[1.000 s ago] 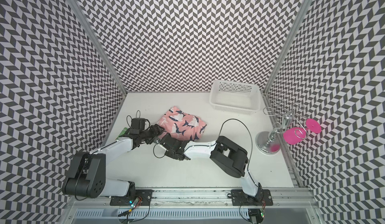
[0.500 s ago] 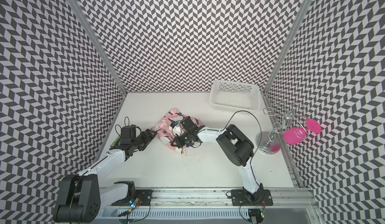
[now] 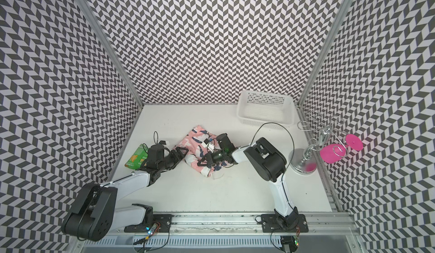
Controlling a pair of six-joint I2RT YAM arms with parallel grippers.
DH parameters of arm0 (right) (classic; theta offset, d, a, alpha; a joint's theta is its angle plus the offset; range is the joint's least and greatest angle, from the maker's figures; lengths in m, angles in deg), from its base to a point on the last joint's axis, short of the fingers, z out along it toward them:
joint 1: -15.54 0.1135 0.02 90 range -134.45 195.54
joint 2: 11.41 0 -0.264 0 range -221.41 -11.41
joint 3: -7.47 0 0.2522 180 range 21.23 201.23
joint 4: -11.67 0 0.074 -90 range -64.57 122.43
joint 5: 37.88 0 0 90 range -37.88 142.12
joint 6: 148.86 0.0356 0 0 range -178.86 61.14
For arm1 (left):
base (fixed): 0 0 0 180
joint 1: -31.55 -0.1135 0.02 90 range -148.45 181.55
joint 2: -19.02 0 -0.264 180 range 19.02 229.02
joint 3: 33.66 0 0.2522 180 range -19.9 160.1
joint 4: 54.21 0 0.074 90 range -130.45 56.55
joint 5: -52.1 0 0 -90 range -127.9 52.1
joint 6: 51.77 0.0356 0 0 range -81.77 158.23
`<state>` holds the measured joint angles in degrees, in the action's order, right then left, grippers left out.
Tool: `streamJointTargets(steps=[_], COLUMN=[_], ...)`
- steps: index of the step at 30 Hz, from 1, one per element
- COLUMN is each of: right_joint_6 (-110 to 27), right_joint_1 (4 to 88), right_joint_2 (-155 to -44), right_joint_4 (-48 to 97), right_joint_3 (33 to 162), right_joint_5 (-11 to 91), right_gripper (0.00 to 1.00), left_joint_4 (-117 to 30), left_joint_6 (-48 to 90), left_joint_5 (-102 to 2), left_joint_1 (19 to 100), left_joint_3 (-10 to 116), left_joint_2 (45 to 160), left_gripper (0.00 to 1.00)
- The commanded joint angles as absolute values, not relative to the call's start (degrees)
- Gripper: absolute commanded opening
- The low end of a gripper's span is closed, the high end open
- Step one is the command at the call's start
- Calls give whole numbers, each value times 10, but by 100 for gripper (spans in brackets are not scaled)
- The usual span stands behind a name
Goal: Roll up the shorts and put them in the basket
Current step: Roll the shorts at the center of the board.
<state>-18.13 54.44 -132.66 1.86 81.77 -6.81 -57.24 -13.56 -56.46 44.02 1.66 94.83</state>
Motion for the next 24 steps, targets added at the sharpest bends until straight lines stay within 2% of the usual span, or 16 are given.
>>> streamJointTargets(steps=[1, 6, 9, 12, 16, 19, 20, 22, 24], right_joint_6=[-116, -128, -128, -127, -155, -180, -193, -247, -336], right_joint_1=[536, 536, 536, 535, 534, 533, 532, 532, 541], right_joint_2=[-1345, -1344, -1351, -1353, -1345, -1334, -1328, -1309, -1276], right_joint_4=[-53, -35, -35, -37, -3, 27, 40, 121, 229], right_joint_3=[802, 803, 803, 800, 803, 806, 808, 821, 845], right_joint_5=[-83, -73, -74, -75, -72, -64, -58, -15, 93], right_gripper=[0, 0, 0, 0, 0, 3, 7, 18, 31], left_joint_4=[-596, -625, -649, -646, -622, -574, -554, -510, -463], left_joint_6=[-142, -154, -157, -152, -138, -123, -117, -105, -93], left_joint_5=[-546, -536, -544, -549, -556, -555, -554, -551, -549], left_joint_1=[463, 488, 491, 492, 491, 492, 492, 492, 492], left_joint_3=[30, 22, 29, 49, 80, 110, 121, 144, 164], left_joint_2=[977, 1011, 1044, 1079, 1102, 1102, 1103, 1105, 1110], left_gripper=[82, 81, 75, 56, 13, 0, 0, 0, 0])
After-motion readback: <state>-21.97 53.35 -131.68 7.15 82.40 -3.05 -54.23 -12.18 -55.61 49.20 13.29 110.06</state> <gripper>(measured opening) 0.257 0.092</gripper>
